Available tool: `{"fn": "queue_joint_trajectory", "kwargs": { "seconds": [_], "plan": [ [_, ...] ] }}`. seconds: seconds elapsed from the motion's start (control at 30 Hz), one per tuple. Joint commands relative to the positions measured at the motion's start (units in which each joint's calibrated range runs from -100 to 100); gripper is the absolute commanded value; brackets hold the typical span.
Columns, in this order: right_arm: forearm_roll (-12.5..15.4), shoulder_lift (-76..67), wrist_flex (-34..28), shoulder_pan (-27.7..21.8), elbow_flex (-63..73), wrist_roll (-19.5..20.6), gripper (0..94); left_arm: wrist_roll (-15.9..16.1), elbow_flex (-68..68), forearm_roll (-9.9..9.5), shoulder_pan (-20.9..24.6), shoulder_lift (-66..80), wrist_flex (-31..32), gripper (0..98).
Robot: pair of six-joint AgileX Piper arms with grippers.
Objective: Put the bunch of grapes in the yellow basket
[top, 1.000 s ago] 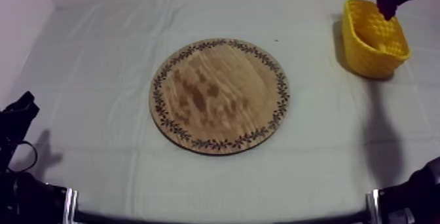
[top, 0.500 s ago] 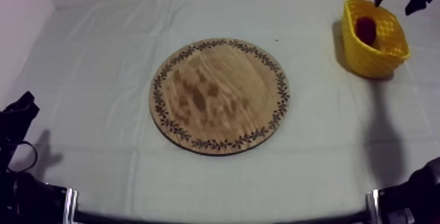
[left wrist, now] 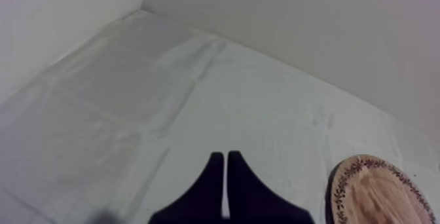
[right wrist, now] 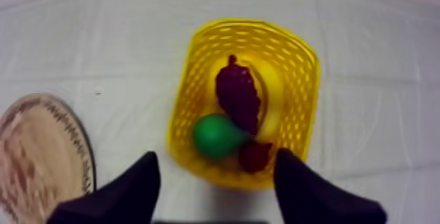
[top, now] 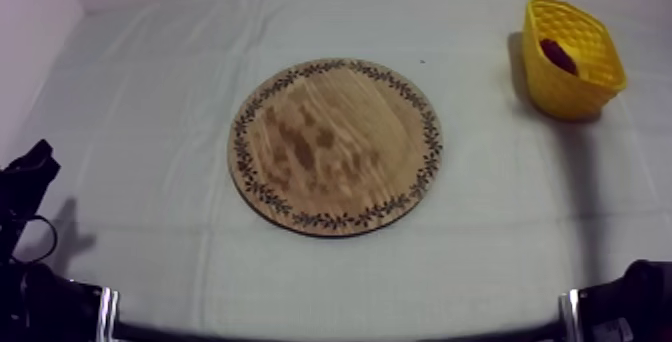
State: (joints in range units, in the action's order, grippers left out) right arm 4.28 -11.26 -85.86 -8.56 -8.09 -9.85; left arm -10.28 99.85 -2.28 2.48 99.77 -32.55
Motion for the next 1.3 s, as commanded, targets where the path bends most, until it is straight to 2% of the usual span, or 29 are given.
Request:
{"fn": "queue_joint_trajectory", "kwargs": {
  "seconds": [0.0, 0.17, 0.3, 0.6, 0.83, 1.03, 1.27],
  "plan": [
    [1.05, -15.12, 0.94, 0.16, -6.18, -1.21, 36.7, 0.00, 0.04, 0.01, 0.01, -0.03, -0.03, 0.0],
    [1.03, -28.98, 4.89, 3.15, -16.14, -0.58, 16.7, 0.00, 0.04, 0.01, 0.01, -0.03, -0.03, 0.0],
    [0.29, -38.17, 11.58, 6.34, -26.49, 1.71, 9.8, 0.00, 0.04, 0.01, 0.01, -0.03, -0.03, 0.0],
    [-1.23, -54.20, 31.34, 10.25, -53.68, 6.55, 5.6, 0.00, 0.04, 0.01, 0.01, -0.03, -0.03, 0.0],
    [-3.07, -66.33, 43.85, 12.00, -75.69, 7.04, 2.3, 0.00, 0.04, 0.01, 0.01, -0.03, -0.03, 0.0],
    [-2.69, -73.71, 48.33, 11.76, -86.26, 6.06, 0.6, 0.00, 0.04, 0.01, 0.01, -0.03, -0.03, 0.0],
    [-2.97, -80.14, 47.68, 12.72, -91.10, 5.42, 0.4, 0.00, 0.04, 0.01, 0.01, -0.03, -0.03, 0.0]
  ]
}}
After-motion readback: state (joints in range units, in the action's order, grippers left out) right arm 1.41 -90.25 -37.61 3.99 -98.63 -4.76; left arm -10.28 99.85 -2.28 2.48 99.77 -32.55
